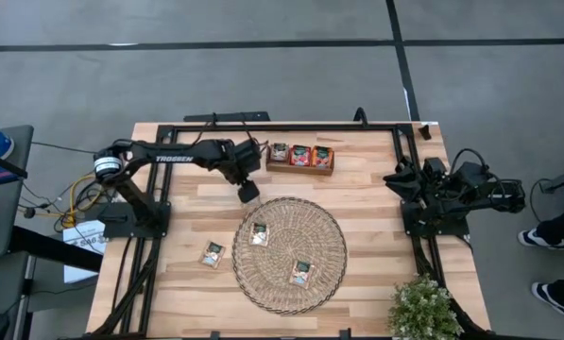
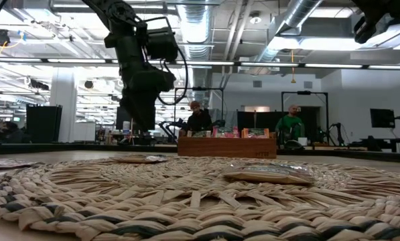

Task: Pick & Place Tea
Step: Put the brown tea bag into the left section of the wooden organizer

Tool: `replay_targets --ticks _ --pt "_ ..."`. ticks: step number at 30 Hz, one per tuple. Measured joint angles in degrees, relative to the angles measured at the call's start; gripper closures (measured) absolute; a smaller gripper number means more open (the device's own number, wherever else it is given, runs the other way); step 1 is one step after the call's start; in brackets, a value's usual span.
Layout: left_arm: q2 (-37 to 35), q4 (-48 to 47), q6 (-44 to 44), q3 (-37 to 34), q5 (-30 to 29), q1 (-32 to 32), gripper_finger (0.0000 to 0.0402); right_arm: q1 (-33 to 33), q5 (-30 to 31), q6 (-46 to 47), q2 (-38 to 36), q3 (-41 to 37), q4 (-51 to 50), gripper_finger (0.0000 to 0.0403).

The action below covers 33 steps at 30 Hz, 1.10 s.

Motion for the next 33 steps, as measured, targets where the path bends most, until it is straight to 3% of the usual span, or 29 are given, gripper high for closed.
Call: replay_targets --ticks 9,16,26,33 --pt "2.95 -0.80 0.17 0.00 3.95 2.88 0.0163 0.00 0.02 0.00 0.00 0.00 -0.04 0.0321" --pt "9.92 -0.49 0.37 0.02 3.99 1.98 0.0163 0.00 0.00 0.02 0.00 0.00 -0.04 0.0321" --pt "10.72 -0.22 1.40 0.32 3.37 1.94 0.0165 0.00 0.00 0.04 0.00 0.00 -0.04 0.0321" --pt "10.25 -8.70 1.80 8.68 3.30 1.74 0.0168 0.00 0.01 0.21 0.00 0.00 -0.04 0.0321"
